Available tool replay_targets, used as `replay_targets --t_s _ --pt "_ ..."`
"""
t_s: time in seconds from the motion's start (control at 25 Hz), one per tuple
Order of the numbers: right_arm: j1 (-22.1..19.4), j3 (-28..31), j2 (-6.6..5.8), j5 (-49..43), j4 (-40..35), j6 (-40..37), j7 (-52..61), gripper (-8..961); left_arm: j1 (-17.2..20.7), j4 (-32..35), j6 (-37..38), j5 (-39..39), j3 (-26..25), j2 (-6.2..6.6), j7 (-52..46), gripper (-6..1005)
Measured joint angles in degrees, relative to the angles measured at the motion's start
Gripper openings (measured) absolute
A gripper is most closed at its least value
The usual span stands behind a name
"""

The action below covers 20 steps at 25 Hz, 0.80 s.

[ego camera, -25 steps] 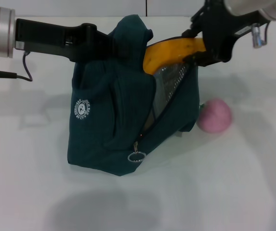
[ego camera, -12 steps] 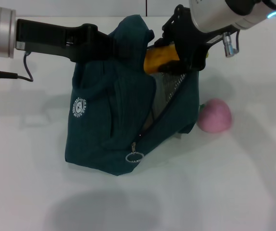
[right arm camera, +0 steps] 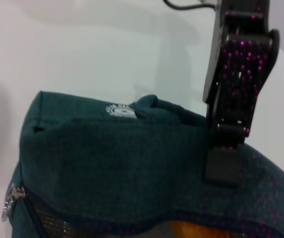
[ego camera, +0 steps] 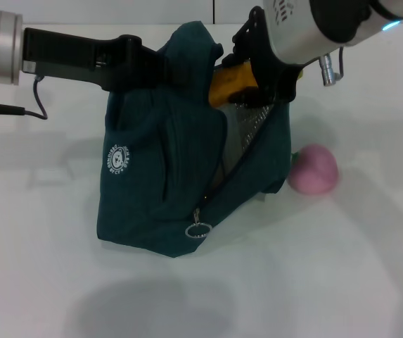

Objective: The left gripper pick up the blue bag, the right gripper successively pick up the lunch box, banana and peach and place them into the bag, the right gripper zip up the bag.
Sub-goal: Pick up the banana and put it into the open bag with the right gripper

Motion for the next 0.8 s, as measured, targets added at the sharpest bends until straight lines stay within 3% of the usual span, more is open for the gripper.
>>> replay_targets --t_s 0.28,0.36,0.6,0.8 --pt "-0.85 -0.6 0.05 0.61 -0.45 1.14 -0.5 425 0.09 -0.06 0.0 0.01 -0.01 0.04 0.07 40" --pt "-1.0 -0.37 0.04 1.31 -0.56 1.04 -0.55 547 0.07 -0.1 0.0 0.01 -0.01 0.08 0.08 40" --pt "-2.39 0.88 -0.17 3.15 -2.99 -0.06 -0.63 790 0.03 -0.1 -0.04 0.01 -0.01 0.1 0.08 40" --pt "-5.01 4.21 -0.31 3.51 -6.75 -1.85 -0.62 835 0.26 -0.1 -0.08 0.01 -0.05 0.06 0.09 40"
